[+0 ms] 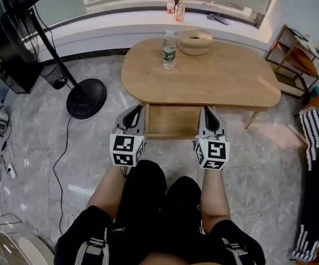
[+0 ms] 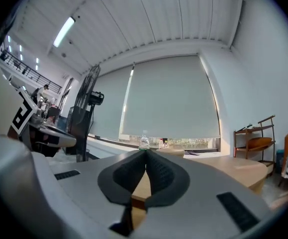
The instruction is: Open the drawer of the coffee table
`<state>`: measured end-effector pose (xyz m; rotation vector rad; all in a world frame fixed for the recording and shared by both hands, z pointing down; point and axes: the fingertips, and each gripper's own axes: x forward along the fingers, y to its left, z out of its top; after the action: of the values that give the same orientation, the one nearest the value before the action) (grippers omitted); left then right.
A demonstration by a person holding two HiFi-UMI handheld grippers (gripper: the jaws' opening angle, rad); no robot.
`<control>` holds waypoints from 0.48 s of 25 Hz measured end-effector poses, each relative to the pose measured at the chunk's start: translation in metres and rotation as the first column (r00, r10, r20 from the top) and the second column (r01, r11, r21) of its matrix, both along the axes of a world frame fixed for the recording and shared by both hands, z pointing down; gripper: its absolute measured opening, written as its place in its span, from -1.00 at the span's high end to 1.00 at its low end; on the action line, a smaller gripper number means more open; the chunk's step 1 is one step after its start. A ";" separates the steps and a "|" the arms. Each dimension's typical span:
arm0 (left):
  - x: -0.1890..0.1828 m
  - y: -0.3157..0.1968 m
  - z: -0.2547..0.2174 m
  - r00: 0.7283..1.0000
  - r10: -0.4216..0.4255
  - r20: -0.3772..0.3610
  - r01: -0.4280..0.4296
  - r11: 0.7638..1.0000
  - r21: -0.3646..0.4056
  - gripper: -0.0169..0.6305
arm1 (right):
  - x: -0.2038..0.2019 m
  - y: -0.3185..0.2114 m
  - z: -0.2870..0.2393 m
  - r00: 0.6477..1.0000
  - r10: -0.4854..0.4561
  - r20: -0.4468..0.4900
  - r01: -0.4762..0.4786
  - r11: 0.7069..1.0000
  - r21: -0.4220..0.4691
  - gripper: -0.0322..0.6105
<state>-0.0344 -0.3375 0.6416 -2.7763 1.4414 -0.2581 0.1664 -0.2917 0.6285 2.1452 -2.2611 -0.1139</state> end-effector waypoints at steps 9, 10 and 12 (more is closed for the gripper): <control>0.025 -0.111 -0.175 0.995 0.095 0.019 -0.093 0.991 -0.098 0.85 | -0.023 -0.125 -0.193 0.999 -0.030 0.029 0.032 0.997 -0.067 0.86; 0.022 -0.120 -0.209 0.995 0.100 0.025 -0.097 0.991 -0.095 0.86 | -0.028 -0.138 -0.228 0.999 -0.026 0.031 0.028 0.997 -0.069 0.86; 0.011 -0.135 -0.282 0.995 0.097 0.030 -0.094 0.992 -0.085 0.86 | -0.039 -0.161 -0.302 0.999 -0.024 0.034 0.026 0.997 -0.070 0.86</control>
<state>-0.0233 -0.4722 0.3591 -2.8820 1.3156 -0.3708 0.1277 -0.4523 0.3264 2.1004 -2.2736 0.0020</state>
